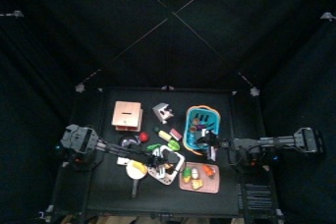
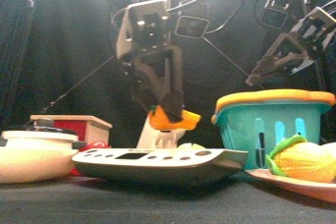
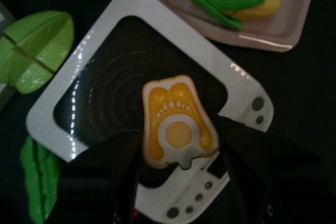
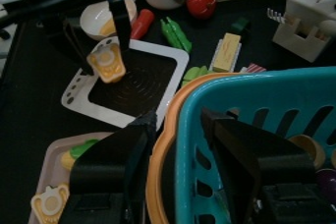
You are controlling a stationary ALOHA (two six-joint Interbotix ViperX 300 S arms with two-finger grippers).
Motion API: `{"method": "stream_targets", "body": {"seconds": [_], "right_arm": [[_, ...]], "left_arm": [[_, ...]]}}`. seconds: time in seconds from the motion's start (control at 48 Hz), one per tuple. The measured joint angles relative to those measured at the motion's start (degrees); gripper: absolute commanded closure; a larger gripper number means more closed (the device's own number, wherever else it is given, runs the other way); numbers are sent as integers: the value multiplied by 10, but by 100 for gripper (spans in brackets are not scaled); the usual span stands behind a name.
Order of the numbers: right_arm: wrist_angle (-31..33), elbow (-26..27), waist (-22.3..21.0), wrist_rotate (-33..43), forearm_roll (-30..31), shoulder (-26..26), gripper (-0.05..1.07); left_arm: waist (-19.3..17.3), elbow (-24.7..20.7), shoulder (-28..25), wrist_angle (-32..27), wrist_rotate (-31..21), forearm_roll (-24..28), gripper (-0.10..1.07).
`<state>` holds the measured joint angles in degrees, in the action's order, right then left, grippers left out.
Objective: Place squash half in pan
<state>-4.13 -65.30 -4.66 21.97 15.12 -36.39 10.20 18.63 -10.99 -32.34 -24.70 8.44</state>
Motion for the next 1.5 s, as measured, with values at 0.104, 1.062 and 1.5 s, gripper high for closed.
{"method": "stream_targets", "body": {"seconds": [0.104,1.062,1.5], "right_arm": [[0,0,-1,0,0,-1,23],[0,1,-29,0,3,48,23],[-1,1,-29,0,3,50,23]], "left_arm": [[1,34,46,-12,2,9,34],[71,311,210,91,73,-156,30],[71,311,183,84,74,-173,11]]}}
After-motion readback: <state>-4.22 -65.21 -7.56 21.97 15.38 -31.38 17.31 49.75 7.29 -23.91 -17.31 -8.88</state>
